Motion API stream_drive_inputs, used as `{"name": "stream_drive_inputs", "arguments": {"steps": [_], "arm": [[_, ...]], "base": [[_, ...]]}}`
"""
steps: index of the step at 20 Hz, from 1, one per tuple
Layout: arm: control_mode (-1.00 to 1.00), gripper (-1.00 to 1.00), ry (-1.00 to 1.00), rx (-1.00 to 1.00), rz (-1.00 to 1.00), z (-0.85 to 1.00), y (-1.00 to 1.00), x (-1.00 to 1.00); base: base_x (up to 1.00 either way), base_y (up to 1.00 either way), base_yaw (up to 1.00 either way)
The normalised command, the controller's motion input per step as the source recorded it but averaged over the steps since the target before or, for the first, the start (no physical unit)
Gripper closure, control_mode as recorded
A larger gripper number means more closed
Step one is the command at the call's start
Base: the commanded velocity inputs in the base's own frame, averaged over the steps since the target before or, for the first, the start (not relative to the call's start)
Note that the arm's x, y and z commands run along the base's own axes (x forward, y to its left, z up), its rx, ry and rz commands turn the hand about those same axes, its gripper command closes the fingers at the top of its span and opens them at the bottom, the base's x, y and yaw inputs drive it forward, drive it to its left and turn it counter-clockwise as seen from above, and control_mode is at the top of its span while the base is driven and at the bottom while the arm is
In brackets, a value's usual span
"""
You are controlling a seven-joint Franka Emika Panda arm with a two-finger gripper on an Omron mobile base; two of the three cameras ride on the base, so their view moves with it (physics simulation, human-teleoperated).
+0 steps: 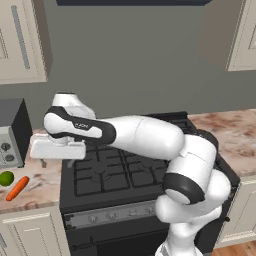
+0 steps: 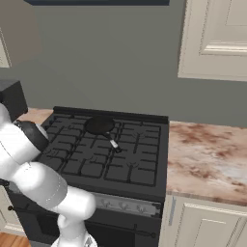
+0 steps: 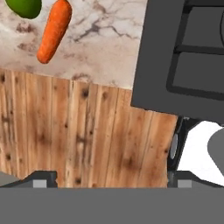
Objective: Put the carrot and lime in the pan. Then turn on the rear center burner and set the heat to medium.
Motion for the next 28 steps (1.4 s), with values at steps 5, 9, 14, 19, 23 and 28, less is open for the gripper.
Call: {"name": "stream_drive_inputs", "arguments": {"steps": [5,9,14,19,23,28], "arm": [[-1.0,-1.0,-0.14,-0.09,-0.07,-0.31,0.26,0.0],[-1.0,-1.0,-0.13,-0.08,-0.1,-0.29,0.22,0.02],[-1.0,-1.0,-0.02,-0.01,-0.17,-0.26,0.18,0.27],[-1.0,-1.0,0.0,0.0,-0.21,-0.19,0.25,0.33],[-1.0,-1.0,-0.04,0.0,-0.12,-0.36,0.46,0.42],[-1.0,-1.0,-0.14,0.0,0.02,-0.23,0.5,0.06]], "base": [[0.0,0.0,0.0],[0.0,0.0,0.0],[0.0,0.0,0.0],[0.0,0.0,0.0],[0.0,0.0,0.0],[0.0,0.0,0.0]]}}
